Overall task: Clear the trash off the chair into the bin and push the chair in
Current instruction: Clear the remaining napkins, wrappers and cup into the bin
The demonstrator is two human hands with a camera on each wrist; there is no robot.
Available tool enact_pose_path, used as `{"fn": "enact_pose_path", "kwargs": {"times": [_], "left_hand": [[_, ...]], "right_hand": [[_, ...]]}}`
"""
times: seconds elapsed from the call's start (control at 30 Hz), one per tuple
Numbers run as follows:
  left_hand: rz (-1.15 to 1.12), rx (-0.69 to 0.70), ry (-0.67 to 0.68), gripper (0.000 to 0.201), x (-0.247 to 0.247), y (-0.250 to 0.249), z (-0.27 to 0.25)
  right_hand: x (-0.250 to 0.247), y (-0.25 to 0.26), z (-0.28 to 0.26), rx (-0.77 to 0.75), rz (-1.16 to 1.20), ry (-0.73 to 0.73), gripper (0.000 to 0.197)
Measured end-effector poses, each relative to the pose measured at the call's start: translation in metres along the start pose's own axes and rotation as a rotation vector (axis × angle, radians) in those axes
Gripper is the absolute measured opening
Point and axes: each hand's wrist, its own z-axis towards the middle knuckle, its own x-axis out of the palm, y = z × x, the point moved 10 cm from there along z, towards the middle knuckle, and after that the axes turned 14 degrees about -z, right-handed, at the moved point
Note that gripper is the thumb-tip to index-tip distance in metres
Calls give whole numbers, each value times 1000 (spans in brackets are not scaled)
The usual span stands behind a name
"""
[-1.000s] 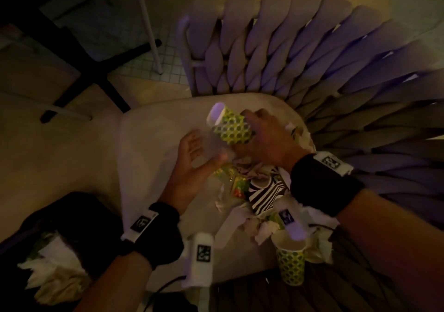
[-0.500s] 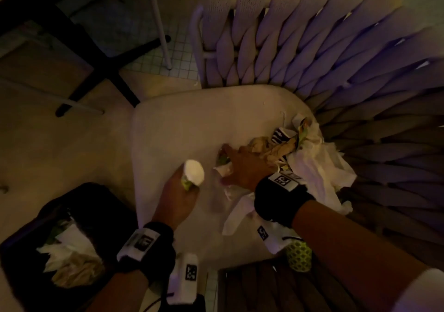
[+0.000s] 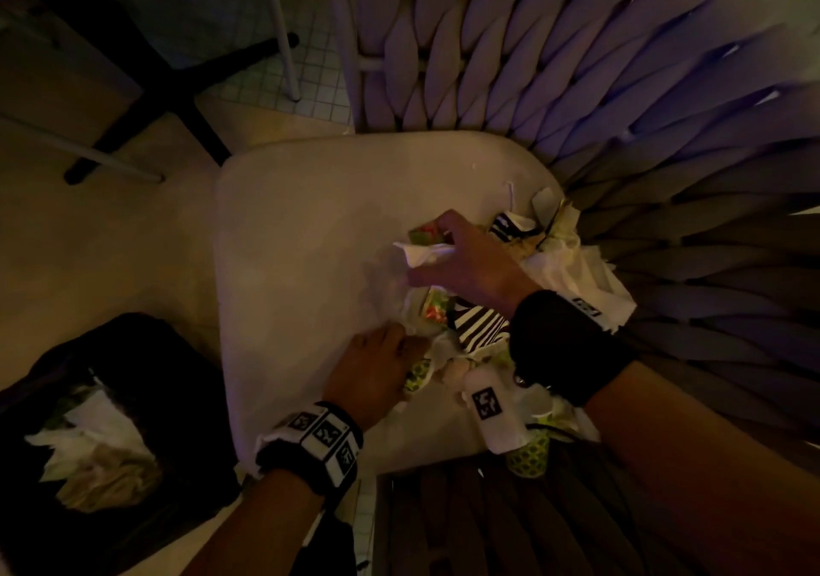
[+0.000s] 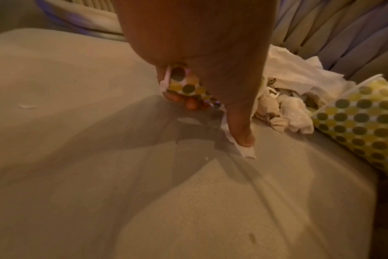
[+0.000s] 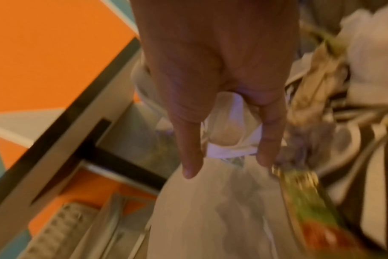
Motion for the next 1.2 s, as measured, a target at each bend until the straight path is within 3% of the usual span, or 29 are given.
{"fn": "enact_pose_path", "kwargs": {"times": [0.1,0.17,0.3,0.43,0.57,0.73,0.77,0.9,0.97,1.0,1.1,1.2], "left_hand": [[5,26,-20,58,-2,-2,3],[-42,41,-30,56,-3,-2,4],[-173,44,-36,55,-7,3,5],[-520,-129,-188,41,-31,28,-5],[-995,-323,-358,47,-49,61,-27],[-1201,-473,-471,29,-60,85,-45],[-1242,-481,-478,29,-61,88,-46],[-1449,-485,-531,19,-65,93,-54],[-1609,-462,-587,10,-66,97,-61],[-1642,-456,-630,16,-68,102,-65],[-1682,-439,-740,25,-69,124,-83],[-1689,-446,-813,23,-68,146,-110]], "right_hand": [[-20,-12,0,51,0,12,62],[-29,-22,0,87,-209,51,74],[-22,-44,2,137,-541,135,75],[-13,-57,1,187,-721,144,78],[-18,-57,0,173,-664,59,75],[-27,-55,-6,163,-536,62,80],[-32,-52,-8,161,-505,50,81],[-59,-27,-22,81,-389,-108,47],[-67,-13,-31,59,-353,-149,43],[-68,-2,-37,35,-343,-157,44],[-59,32,-46,-35,-311,-149,46],[-18,67,-50,-90,-330,-29,46]]}}
